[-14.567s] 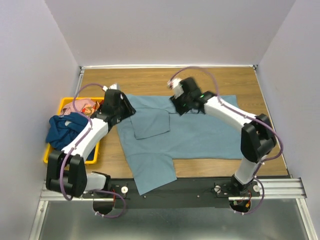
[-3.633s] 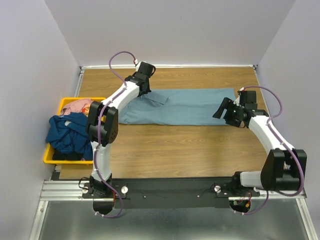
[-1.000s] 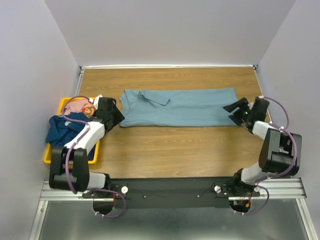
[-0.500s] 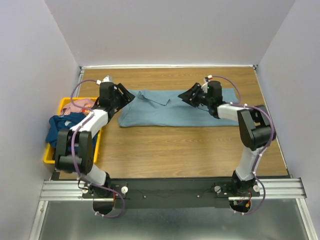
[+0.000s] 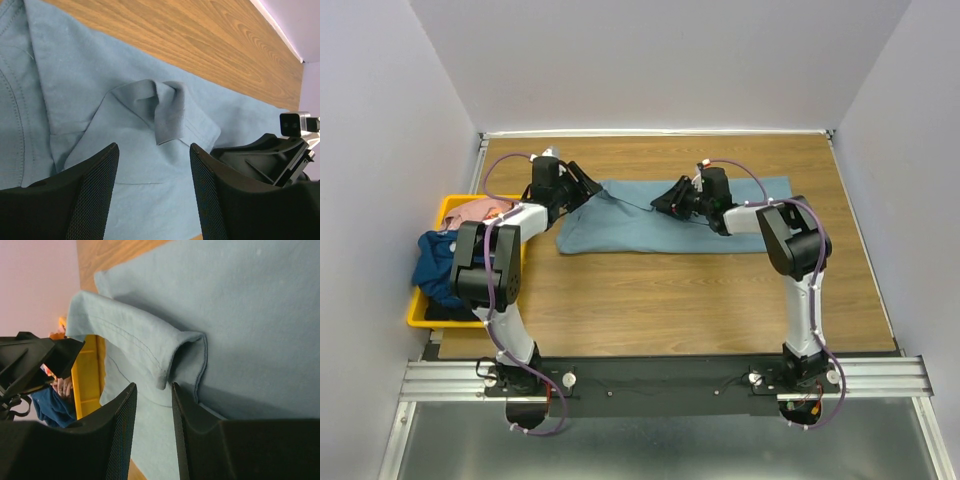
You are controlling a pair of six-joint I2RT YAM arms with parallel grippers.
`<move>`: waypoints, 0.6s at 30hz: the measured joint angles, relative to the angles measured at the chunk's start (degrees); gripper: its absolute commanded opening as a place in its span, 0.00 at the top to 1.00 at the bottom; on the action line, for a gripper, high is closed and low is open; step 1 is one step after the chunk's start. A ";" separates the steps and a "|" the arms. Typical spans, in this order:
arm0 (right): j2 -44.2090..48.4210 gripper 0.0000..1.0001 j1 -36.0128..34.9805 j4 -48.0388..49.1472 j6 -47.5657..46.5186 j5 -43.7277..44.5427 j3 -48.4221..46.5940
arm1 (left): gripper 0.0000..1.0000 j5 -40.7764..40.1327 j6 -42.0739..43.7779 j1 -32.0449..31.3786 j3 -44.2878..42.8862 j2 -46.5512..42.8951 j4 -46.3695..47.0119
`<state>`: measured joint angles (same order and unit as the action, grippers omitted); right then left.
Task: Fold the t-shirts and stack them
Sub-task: Fold the tshirt
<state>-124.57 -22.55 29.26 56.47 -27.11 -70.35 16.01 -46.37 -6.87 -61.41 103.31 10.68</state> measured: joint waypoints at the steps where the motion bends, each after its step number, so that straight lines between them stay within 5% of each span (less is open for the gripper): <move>1: -0.37 0.59 -0.37 0.07 0.15 0.07 -0.02 | 0.34 0.13 -0.07 0.00 0.00 0.39 0.04; 15: -3.30 0.59 -2.10 0.74 1.88 0.74 -1.95 | 0.39 1.25 -0.55 -0.87 -1.11 3.82 0.85; 18: -3.30 0.68 -2.14 0.74 2.05 1.22 -2.14 | 0.39 1.42 -0.63 -1.14 -1.40 3.85 0.83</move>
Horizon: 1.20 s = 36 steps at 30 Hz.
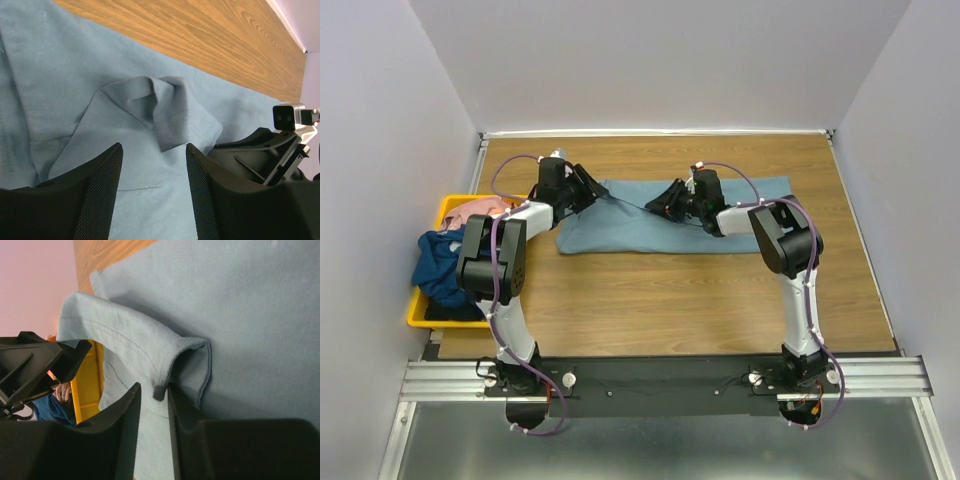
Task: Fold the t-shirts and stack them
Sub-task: Fold the tshirt
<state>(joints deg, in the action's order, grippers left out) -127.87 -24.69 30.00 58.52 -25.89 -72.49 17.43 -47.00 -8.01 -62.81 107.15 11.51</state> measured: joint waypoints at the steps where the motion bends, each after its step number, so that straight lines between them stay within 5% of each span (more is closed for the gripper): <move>1: 0.00 0.74 0.00 0.00 -0.02 0.20 -0.11 | 0.39 0.02 -0.02 -0.02 -0.17 0.02 0.04; 9: 0.00 0.99 0.00 0.20 -0.04 1.68 -0.33 | 0.39 0.11 -0.66 -0.11 -0.52 0.04 0.55; 36: 1.07 0.99 0.00 0.02 -1.16 4.94 1.90 | 0.46 0.09 -8.22 -0.68 0.04 3.78 6.34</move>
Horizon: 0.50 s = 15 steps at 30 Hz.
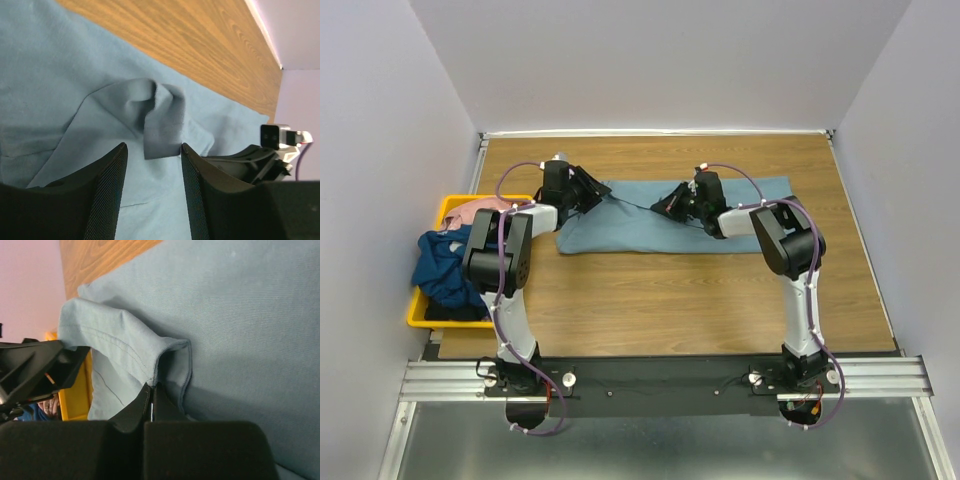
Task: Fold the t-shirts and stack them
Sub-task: Fold the tshirt
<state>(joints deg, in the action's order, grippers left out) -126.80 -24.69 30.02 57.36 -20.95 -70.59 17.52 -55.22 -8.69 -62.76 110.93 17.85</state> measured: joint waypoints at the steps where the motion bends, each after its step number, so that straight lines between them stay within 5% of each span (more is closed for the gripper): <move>1: 0.37 0.99 0.00 -0.26 -0.35 0.17 0.09 | 0.48 0.00 -0.13 -0.07 0.00 0.35 -0.04; 15: 3.52 0.99 0.00 -5.70 -6.08 2.08 0.02 | 0.48 0.02 -0.20 -0.35 -1.01 1.05 0.13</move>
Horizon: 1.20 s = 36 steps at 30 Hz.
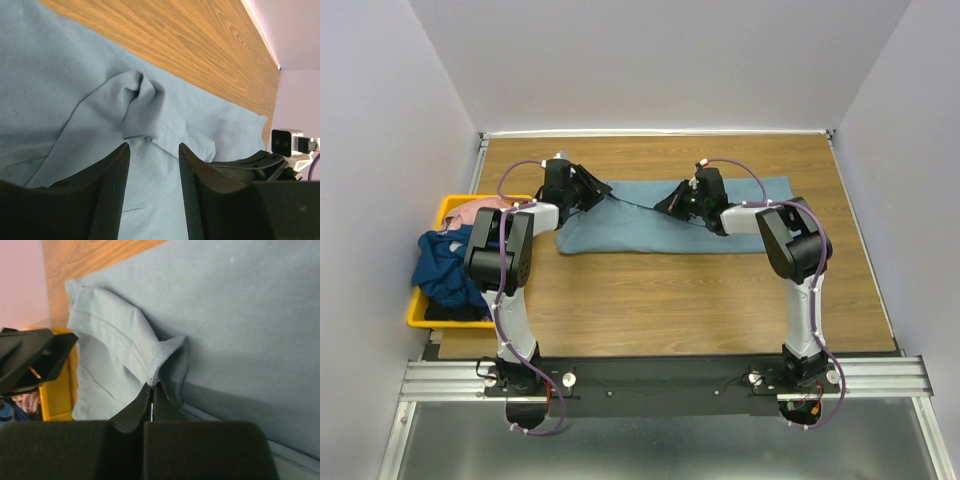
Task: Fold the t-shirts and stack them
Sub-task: Fold the tshirt
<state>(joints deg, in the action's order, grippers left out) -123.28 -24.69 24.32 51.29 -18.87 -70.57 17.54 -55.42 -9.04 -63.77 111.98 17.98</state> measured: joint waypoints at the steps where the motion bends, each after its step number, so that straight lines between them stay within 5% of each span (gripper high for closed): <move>1: 0.17 0.99 0.00 -1.09 -0.83 0.31 -0.09 | 0.47 0.00 -0.02 -0.04 -0.22 0.11 0.02; 19: 1.36 0.99 0.00 -5.86 -5.79 1.92 -1.18 | 0.46 -2.54 -1.51 -0.11 -2.51 2.16 -3.43; 36: 1.36 0.99 0.00 -6.16 -5.90 1.92 -1.36 | 0.56 -5.29 -0.52 -1.25 -6.25 3.89 -8.31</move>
<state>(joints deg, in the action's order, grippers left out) -121.93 -24.69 18.15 45.39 -16.95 -71.92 12.25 -55.94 -10.28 -70.02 115.87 9.67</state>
